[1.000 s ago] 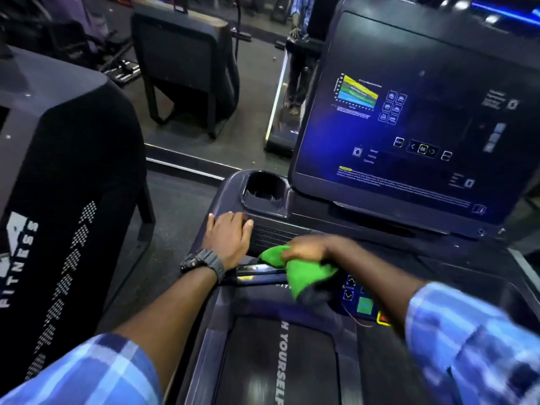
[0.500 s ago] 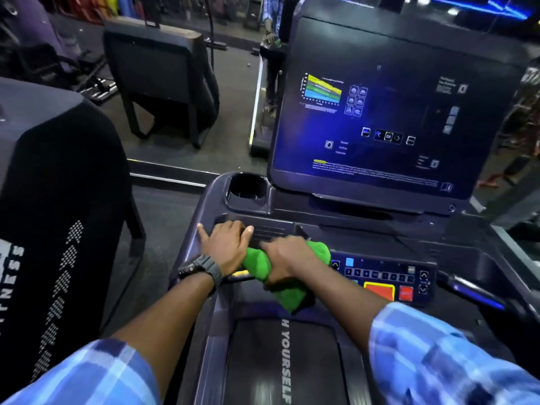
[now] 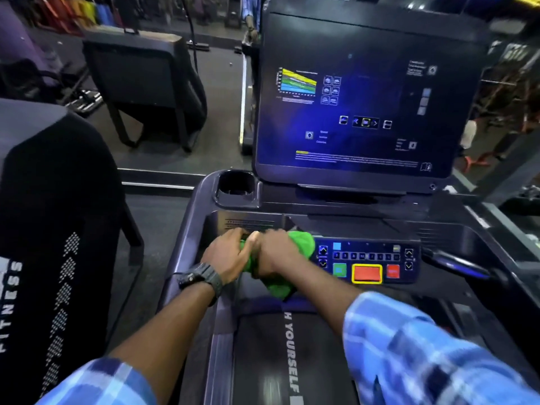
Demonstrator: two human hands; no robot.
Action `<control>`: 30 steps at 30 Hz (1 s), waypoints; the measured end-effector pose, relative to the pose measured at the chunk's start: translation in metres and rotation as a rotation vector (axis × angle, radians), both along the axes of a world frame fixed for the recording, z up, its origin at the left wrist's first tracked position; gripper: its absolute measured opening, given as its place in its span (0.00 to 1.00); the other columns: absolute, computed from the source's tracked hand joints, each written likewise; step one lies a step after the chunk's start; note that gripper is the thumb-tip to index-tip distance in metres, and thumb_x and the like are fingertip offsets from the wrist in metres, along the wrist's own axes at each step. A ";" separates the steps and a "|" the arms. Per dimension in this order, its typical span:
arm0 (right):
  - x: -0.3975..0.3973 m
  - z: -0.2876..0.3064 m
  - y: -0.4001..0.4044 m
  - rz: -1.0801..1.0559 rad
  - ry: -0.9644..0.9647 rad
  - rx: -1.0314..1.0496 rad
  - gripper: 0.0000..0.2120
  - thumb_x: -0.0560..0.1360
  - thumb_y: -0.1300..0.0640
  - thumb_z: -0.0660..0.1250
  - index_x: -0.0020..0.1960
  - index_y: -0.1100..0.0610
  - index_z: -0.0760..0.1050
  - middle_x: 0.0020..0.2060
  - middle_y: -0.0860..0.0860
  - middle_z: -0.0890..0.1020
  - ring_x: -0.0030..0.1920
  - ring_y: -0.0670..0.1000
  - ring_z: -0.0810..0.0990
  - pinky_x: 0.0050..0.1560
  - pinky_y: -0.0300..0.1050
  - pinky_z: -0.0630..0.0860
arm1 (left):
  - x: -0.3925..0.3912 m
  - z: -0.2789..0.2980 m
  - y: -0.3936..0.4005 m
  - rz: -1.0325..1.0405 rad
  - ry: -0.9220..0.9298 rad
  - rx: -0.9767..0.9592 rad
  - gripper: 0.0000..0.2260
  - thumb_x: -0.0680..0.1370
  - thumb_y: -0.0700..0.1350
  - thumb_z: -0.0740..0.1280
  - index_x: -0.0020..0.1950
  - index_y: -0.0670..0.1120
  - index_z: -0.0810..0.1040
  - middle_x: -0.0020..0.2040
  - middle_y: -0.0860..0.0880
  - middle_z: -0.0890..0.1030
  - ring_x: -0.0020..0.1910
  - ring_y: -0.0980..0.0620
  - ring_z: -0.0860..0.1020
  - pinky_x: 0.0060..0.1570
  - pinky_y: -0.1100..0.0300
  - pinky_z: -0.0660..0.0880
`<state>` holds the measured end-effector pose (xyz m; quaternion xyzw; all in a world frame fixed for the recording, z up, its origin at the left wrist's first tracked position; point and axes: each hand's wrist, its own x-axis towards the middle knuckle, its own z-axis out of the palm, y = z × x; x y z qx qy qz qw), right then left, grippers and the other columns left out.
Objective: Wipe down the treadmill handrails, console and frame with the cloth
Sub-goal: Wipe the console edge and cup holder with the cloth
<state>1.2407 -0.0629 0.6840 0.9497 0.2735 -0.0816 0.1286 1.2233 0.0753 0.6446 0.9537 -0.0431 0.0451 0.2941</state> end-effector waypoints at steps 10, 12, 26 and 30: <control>0.045 0.053 -0.086 -0.173 0.094 0.343 0.26 0.70 0.64 0.61 0.65 0.46 0.75 0.64 0.49 0.79 0.63 0.56 0.76 0.59 0.50 0.74 | -0.005 0.004 -0.033 -0.098 -0.007 -0.030 0.31 0.73 0.69 0.43 0.54 0.49 0.74 0.50 0.46 0.79 0.52 0.44 0.77 0.51 0.51 0.73; 0.053 0.047 -0.104 -0.355 0.061 0.461 0.25 0.71 0.63 0.60 0.65 0.47 0.76 0.63 0.52 0.80 0.63 0.57 0.77 0.59 0.49 0.74 | -0.007 0.004 -0.044 -0.121 0.005 0.013 0.33 0.73 0.70 0.41 0.53 0.50 0.75 0.50 0.46 0.80 0.52 0.44 0.77 0.50 0.49 0.74; 0.042 0.034 -0.163 -0.467 0.158 0.420 0.20 0.74 0.55 0.62 0.65 0.52 0.75 0.64 0.57 0.78 0.62 0.59 0.77 0.56 0.47 0.72 | -0.008 0.014 -0.098 -0.158 -0.039 -0.011 0.32 0.75 0.67 0.44 0.55 0.45 0.76 0.53 0.43 0.80 0.54 0.43 0.77 0.56 0.50 0.73; 0.011 0.048 -0.215 -0.392 0.150 0.489 0.27 0.64 0.46 0.60 0.62 0.49 0.78 0.60 0.56 0.81 0.59 0.59 0.78 0.54 0.48 0.73 | 0.001 0.025 -0.130 -0.179 -0.084 0.028 0.28 0.76 0.64 0.46 0.57 0.45 0.74 0.53 0.44 0.78 0.54 0.44 0.75 0.57 0.51 0.71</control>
